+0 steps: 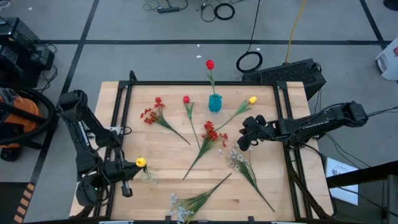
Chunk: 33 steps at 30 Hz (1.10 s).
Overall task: Sort flowers into vase by color
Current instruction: Put the bottom yellow flower into the transparent vase, then put the bottom orange flowers into the blue vase
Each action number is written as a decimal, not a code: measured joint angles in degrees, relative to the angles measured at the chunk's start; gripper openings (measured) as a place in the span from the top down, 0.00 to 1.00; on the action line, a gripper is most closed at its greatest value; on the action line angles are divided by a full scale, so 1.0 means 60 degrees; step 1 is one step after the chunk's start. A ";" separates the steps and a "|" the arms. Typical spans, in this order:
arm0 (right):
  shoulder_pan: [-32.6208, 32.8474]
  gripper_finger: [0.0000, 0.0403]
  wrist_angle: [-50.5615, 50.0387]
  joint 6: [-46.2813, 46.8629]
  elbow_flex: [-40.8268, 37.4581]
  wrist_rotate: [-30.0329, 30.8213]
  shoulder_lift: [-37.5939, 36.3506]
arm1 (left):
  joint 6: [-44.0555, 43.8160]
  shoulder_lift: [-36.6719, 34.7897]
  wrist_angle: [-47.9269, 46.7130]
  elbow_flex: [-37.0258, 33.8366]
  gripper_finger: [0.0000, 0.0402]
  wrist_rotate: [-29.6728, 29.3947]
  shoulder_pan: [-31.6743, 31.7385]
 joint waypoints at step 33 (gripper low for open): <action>0.0003 0.99 0.0040 -0.0025 0.0000 0.0171 0.0004 | 0.0136 -0.1221 -0.1372 -0.0004 0.72 -0.0025 -0.0033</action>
